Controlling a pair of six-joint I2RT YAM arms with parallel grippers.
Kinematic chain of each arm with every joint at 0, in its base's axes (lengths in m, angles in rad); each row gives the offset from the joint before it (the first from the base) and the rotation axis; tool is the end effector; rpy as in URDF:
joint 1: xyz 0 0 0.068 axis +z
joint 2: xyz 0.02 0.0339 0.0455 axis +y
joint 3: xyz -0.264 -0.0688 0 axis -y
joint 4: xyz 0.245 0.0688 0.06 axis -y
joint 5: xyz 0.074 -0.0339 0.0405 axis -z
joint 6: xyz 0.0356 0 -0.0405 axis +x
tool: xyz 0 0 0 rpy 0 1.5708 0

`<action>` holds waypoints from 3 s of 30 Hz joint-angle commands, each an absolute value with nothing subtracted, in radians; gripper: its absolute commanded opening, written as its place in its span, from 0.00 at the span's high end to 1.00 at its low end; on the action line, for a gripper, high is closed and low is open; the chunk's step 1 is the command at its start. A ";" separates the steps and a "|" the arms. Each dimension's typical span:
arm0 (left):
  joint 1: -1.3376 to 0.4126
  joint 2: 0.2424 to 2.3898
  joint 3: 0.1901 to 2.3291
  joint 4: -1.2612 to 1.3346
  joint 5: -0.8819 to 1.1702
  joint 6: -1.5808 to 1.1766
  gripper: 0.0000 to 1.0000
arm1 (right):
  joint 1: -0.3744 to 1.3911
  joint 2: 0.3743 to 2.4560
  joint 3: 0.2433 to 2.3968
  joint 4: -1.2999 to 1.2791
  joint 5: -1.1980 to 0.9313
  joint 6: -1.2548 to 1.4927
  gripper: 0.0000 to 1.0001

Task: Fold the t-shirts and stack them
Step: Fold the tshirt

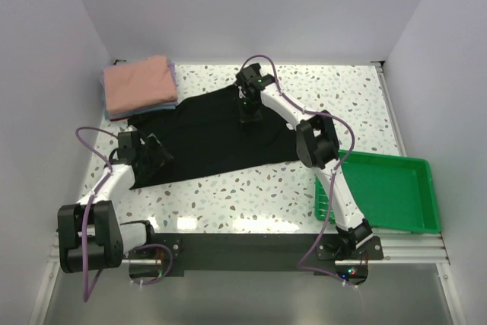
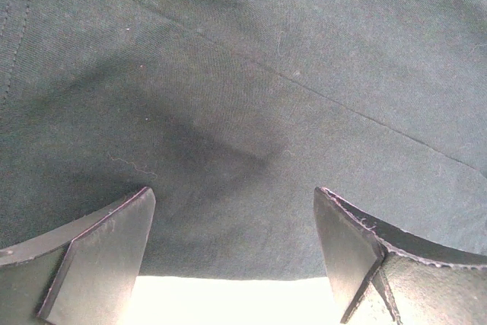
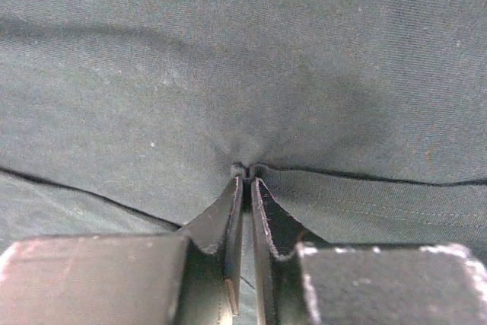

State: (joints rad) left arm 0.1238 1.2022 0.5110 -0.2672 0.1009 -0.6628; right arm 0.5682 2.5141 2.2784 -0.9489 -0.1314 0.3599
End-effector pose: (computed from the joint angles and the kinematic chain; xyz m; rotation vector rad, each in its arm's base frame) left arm 0.2136 0.0230 0.1603 -0.9421 2.3771 -0.3396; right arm 0.4418 0.2876 0.1684 -0.3299 2.8064 0.4135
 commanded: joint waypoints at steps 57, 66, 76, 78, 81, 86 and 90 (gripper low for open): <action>0.121 1.141 0.550 -0.365 0.091 -0.643 0.09 | 0.583 2.318 2.280 -0.959 -0.224 0.376 0.36; 0.110 1.176 0.654 -0.350 0.103 -0.660 0.09 | 0.431 2.122 1.968 -0.888 -0.181 0.364 0.29; -0.018 1.301 0.615 -0.169 0.117 -0.732 0.10 | 0.344 2.109 1.715 -0.781 -0.167 0.331 0.31; -0.028 1.325 0.609 -0.146 0.115 -0.741 0.10 | 0.342 2.114 1.694 -0.762 -0.164 0.328 0.31; -0.031 1.336 0.571 -0.118 0.100 -0.756 0.09 | 0.344 2.129 1.660 -0.752 -0.163 0.324 0.31; -0.031 1.333 0.502 -0.152 0.089 -0.778 0.08 | 0.344 2.125 1.586 -0.775 -0.152 0.336 0.32; -0.031 1.287 0.477 -0.268 0.025 -0.808 0.05 | 0.344 2.082 1.508 -0.831 -0.103 0.348 0.33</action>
